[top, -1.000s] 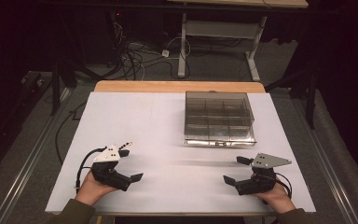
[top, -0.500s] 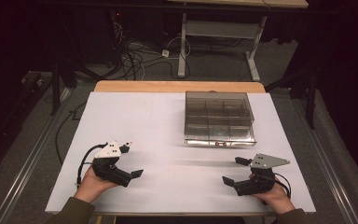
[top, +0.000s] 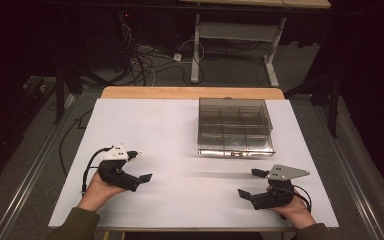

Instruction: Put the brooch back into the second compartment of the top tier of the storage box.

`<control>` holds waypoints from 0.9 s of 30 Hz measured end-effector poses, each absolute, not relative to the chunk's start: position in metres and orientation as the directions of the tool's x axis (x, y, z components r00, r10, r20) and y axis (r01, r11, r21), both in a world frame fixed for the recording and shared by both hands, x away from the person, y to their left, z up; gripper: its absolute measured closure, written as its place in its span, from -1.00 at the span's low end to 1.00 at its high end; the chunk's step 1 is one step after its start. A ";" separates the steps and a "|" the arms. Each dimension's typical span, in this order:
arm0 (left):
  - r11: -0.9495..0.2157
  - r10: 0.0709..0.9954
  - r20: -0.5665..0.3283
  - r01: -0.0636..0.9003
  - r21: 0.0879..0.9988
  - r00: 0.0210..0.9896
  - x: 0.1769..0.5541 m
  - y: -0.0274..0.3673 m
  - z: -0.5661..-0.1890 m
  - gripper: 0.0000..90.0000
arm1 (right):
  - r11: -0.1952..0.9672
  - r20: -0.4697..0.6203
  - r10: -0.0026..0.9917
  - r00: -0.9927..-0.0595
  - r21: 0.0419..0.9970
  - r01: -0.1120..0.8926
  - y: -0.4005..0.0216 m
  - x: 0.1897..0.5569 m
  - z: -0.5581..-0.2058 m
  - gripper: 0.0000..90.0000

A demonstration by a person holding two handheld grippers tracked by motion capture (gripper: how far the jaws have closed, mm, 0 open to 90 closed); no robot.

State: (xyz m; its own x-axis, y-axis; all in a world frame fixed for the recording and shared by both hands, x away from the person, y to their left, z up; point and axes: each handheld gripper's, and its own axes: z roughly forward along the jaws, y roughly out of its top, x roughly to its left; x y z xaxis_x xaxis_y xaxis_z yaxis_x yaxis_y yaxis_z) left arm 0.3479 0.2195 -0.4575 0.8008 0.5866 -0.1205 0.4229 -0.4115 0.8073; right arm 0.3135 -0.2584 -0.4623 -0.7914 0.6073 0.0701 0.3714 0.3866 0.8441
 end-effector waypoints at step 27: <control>-0.415 0.655 -0.112 0.479 0.774 0.748 0.401 0.239 -0.446 -0.75 | 0.373 0.081 0.608 -0.790 0.849 0.374 -0.259 0.316 -0.462 -0.75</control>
State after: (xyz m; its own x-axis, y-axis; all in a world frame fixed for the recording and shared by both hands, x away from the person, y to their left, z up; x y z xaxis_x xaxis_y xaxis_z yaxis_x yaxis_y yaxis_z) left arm 0.4007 0.2390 -0.4461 0.7477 0.6546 -0.1117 0.4786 -0.4145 0.7741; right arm 0.3165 -0.2590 -0.4616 -0.7901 0.6077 0.0809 0.3738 0.3730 0.8492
